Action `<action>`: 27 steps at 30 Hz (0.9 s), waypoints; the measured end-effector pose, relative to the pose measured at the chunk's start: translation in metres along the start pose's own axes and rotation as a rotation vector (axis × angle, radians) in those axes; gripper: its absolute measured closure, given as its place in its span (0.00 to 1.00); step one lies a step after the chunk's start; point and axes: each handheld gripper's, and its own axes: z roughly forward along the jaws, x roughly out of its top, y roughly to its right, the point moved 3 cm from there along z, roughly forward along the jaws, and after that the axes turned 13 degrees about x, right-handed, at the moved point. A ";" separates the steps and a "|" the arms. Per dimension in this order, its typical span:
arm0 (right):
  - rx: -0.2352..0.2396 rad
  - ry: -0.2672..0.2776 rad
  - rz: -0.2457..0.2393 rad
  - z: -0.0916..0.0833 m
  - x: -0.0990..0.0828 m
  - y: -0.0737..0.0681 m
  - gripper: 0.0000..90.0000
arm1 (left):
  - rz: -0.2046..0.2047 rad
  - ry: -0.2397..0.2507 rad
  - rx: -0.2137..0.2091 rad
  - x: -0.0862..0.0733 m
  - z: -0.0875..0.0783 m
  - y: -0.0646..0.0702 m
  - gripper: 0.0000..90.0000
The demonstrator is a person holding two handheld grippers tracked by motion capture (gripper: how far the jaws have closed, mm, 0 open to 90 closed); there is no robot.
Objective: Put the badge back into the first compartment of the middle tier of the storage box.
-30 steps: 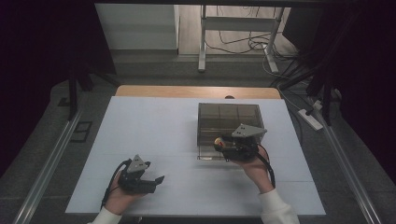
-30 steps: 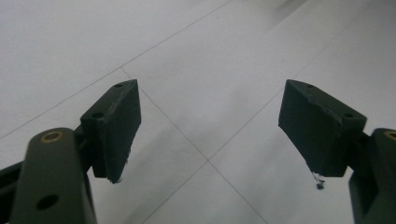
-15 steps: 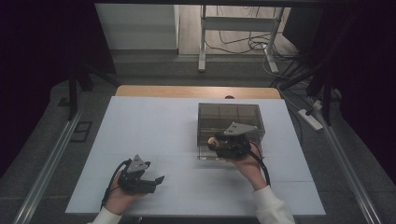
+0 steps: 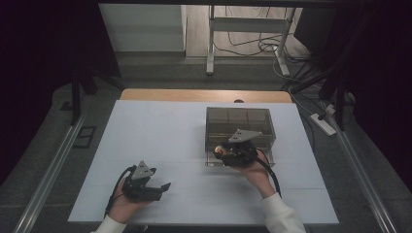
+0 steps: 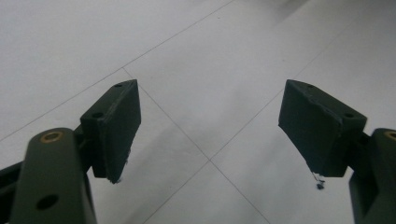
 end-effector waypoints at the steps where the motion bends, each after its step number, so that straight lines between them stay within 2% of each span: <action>1: -0.001 -0.001 0.000 0.000 0.000 0.000 0.53 | 0.001 0.000 0.000 0.000 0.000 0.000 0.24; 13: -0.001 0.000 0.010 -0.002 -0.001 0.002 0.52 | 0.000 0.001 0.001 0.000 -0.001 0.000 0.24; 19: -0.008 0.012 0.001 -0.004 0.000 0.001 0.43 | 0.004 0.010 0.002 0.001 -0.001 0.001 0.24; 27: -0.026 0.037 -0.001 -0.009 0.001 0.000 0.41 | 0.003 0.010 0.001 0.001 -0.001 0.000 0.24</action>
